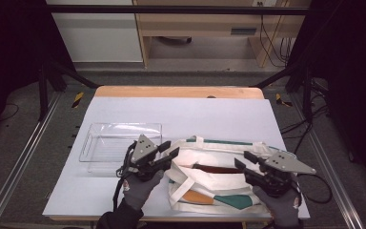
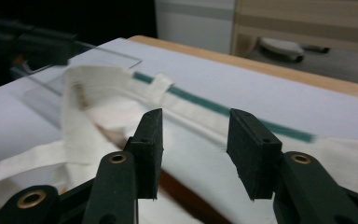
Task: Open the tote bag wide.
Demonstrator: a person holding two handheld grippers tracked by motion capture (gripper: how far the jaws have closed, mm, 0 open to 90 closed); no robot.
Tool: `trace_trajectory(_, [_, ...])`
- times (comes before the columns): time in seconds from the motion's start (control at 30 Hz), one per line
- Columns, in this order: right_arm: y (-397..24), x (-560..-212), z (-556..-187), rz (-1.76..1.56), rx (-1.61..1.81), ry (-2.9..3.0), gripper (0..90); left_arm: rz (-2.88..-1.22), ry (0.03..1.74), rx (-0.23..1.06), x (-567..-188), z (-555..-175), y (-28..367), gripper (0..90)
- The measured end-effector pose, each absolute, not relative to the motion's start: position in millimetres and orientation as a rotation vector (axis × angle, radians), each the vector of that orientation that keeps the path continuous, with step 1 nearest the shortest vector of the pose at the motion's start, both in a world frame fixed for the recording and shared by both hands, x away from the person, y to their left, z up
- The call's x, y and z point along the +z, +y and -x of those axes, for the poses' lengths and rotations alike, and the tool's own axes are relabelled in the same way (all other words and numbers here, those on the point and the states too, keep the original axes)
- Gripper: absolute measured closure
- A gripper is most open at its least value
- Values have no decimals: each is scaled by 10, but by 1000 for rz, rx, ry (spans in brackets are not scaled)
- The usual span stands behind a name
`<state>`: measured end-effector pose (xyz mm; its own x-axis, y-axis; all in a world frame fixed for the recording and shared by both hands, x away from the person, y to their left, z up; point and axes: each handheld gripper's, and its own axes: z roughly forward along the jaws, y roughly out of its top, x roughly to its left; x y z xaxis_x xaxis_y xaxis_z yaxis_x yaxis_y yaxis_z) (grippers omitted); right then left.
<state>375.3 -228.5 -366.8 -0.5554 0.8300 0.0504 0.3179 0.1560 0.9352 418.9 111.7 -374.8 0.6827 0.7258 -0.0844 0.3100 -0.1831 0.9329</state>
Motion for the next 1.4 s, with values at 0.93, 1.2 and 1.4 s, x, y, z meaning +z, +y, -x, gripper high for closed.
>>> trace_trajectory(0.93, [-2820, -3771, -4321, -1230, 1069, 2006, 332, -2042, 700, 383, -4214, -3959, 764, 444])
trace_trajectory(1.2, [-2796, -4143, -4319, -1190, 1011, 2115, 318, -2087, 707, 378, -4391, -3902, 685, 373])
trace_trajectory(1.4, [-2726, -4281, -4315, -1158, 897, 2137, 519, -2091, 723, 361, -4442, -3912, 669, 357])
